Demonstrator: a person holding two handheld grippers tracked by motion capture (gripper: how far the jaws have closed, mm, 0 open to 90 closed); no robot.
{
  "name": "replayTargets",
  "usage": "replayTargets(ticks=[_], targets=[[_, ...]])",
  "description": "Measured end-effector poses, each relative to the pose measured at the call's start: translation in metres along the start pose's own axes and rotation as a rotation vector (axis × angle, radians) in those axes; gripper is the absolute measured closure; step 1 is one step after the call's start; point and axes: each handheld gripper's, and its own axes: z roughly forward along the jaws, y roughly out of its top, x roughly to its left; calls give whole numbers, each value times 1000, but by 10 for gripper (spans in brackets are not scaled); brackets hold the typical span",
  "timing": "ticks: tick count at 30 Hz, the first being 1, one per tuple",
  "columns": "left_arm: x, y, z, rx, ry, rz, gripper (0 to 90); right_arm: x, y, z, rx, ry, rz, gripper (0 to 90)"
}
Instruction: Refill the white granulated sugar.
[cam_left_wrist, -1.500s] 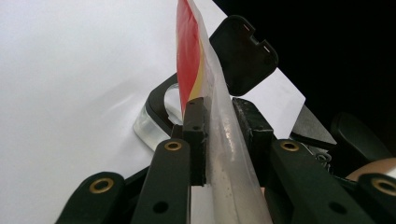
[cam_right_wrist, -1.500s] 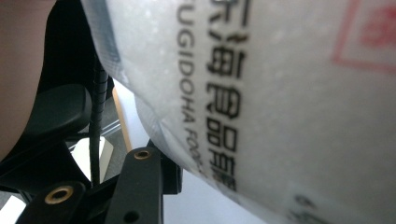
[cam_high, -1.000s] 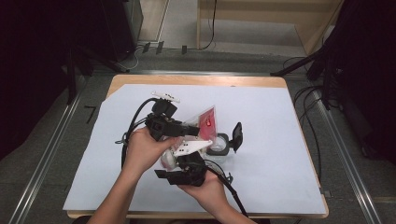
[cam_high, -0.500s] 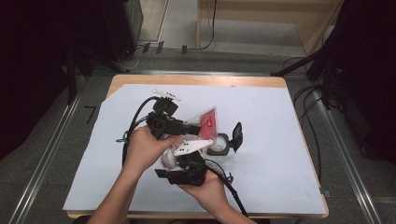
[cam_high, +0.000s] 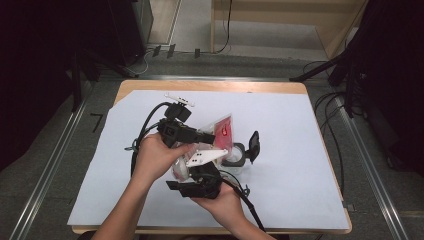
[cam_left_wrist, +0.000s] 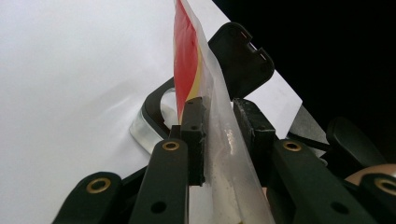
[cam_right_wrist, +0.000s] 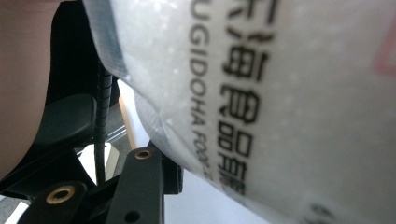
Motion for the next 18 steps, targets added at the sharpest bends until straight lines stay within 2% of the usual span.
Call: replayTargets(ticks=[4,8,12,18], targets=[[0,3,0,16,4,12,758,-1,0,0,-1,-3,-3,619],[0,4,1,29,8,6,766,-1,1,-1,-3,-6,-4,620],[1,4,1,25,-1,0,769,-1,1,0,-4,-10,-8,621],[-1,3,1,24,12,3,777,0,0,-1,0,-9,-20,621]])
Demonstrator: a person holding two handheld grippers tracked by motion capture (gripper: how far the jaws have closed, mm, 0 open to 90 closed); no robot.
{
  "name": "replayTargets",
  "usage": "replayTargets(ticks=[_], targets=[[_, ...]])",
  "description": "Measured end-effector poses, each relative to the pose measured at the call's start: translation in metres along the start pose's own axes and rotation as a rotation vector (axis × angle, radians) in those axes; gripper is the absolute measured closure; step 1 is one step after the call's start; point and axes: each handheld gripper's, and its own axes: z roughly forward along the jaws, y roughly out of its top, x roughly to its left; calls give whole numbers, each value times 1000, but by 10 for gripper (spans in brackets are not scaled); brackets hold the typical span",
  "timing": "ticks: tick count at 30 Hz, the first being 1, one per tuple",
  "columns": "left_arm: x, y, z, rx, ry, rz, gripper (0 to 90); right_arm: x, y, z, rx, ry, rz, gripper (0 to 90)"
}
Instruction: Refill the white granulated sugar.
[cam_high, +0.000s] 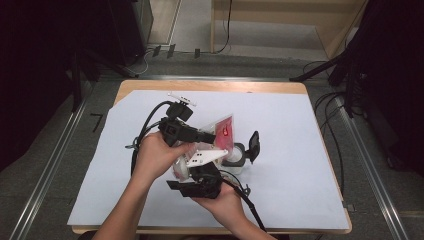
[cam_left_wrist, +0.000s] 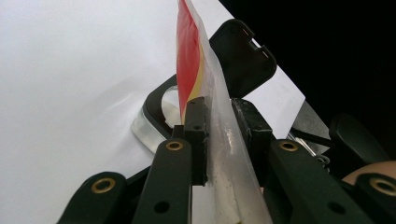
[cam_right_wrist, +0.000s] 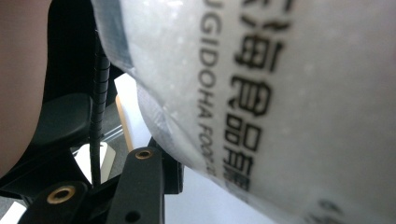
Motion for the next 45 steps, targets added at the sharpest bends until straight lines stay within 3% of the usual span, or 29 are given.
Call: replayTargets(ticks=[24,27,45], targets=[[0,0,-3,60,13,-21,763,3,-1,2,11,0,-15,623],[0,0,-3,54,11,-40,755,3,-1,2,8,-3,-15,622],[-3,0,-2,49,36,-30,783,3,-1,1,7,-2,-18,623]])
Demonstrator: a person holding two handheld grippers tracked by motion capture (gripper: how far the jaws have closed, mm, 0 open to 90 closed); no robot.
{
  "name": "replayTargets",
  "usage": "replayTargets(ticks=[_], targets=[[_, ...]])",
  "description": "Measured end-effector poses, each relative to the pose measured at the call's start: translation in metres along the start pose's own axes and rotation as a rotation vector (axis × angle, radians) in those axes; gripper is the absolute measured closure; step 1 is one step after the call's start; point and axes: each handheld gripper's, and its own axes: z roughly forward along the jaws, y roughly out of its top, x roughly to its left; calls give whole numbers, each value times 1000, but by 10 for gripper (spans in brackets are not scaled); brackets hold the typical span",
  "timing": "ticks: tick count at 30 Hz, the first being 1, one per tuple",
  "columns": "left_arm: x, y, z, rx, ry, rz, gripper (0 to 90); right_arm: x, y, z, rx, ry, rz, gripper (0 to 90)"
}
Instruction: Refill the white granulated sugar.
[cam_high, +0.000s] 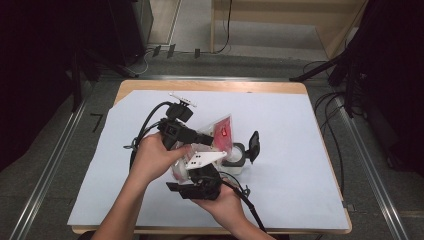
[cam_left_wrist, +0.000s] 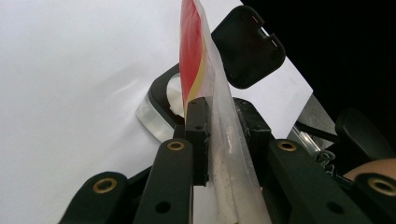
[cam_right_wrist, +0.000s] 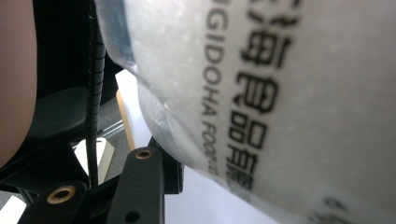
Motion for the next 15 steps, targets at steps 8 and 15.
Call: replayTargets(ticks=[8,15], targets=[[0,0,0,1,1,-3,781,0,0,0,3,2,-3,623],[0,0,0,-2,-2,-10,782,0,0,0,1,3,-3,623]])
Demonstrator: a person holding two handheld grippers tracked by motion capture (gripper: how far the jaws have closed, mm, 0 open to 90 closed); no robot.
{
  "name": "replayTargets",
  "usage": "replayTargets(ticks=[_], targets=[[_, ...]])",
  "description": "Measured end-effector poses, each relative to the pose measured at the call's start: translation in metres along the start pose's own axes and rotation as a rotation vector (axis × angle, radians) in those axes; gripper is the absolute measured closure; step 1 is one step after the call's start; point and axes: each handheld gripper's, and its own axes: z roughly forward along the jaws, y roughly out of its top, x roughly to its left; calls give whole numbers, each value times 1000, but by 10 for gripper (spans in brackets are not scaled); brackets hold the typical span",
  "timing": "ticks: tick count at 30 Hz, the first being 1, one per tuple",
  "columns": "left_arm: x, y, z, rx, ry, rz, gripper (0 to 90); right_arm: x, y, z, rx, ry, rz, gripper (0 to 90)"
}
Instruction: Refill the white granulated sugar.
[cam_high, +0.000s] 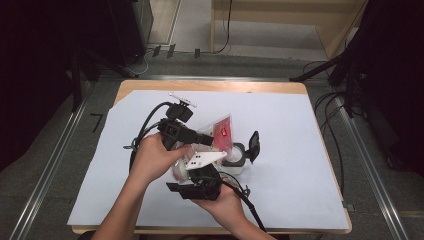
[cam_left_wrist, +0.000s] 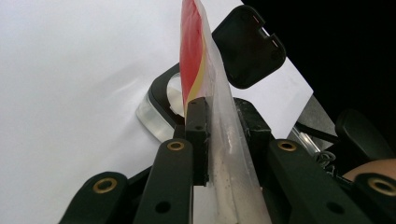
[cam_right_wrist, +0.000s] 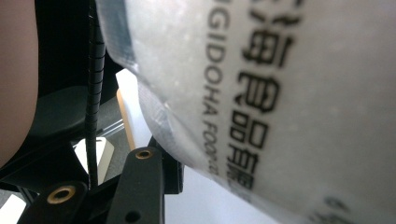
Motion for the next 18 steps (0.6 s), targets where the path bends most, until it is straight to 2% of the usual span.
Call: replayTargets(ticks=[8,18], targets=[[0,0,0,4,0,10,781,0,0,0,0,-1,-3,622],[-2,0,0,1,-1,3,781,0,-1,-1,-2,1,0,623]])
